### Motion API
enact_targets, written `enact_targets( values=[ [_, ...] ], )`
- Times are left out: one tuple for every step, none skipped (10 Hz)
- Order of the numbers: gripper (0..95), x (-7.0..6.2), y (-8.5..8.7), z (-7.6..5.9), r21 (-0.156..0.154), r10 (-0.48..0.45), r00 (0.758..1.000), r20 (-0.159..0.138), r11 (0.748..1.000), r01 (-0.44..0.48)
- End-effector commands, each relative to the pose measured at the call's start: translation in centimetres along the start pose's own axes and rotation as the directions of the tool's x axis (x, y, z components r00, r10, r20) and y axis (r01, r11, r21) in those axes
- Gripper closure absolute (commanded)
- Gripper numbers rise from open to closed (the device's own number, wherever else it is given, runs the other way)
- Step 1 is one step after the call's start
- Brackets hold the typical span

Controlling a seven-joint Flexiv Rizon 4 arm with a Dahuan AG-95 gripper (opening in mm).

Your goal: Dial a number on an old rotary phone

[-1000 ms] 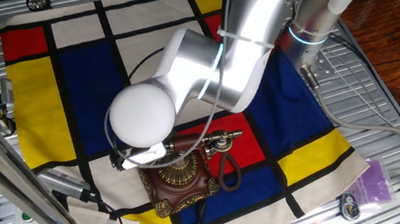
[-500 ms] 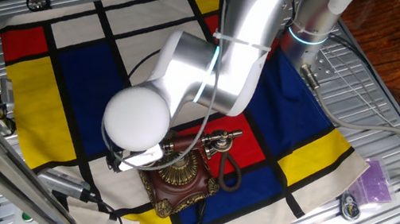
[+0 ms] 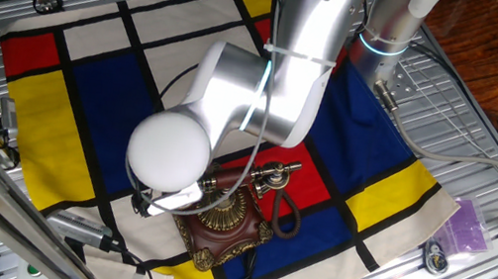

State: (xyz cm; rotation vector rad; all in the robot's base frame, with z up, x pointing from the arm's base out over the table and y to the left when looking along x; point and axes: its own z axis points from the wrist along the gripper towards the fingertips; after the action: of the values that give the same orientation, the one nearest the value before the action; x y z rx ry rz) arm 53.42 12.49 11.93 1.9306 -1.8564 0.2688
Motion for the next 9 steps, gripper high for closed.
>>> enact_targets(
  values=[
    [95.0, -0.12, -0.16, 0.07, -0.007, 0.001, 1.000, -0.001, 1.000, -0.001],
    [95.0, -0.13, -0.21, 0.10, -0.009, 0.000, 1.000, -0.005, 1.000, 0.000],
    [95.0, -0.15, -0.27, 0.13, -0.010, -0.003, 1.000, -0.008, 1.000, 0.003],
    [95.0, -0.14, -0.28, 0.13, -0.013, -0.001, 1.000, -0.007, 1.000, 0.000],
    [95.0, -0.13, -0.29, 0.13, -0.015, -0.001, 1.000, -0.009, 1.000, 0.001],
    [95.0, -0.10, -0.29, 0.13, -0.016, 0.001, 1.000, -0.009, 1.000, -0.001],
    [95.0, -0.09, -0.29, 0.15, -0.018, 0.008, 1.000, -0.006, 1.000, -0.008],
    [95.0, -0.09, -0.30, 0.15, -0.018, 0.009, 1.000, -0.006, 1.000, -0.009],
    [95.0, -0.04, -0.30, 0.16, -0.018, 0.016, 1.000, -0.002, 1.000, -0.016]
  ],
)
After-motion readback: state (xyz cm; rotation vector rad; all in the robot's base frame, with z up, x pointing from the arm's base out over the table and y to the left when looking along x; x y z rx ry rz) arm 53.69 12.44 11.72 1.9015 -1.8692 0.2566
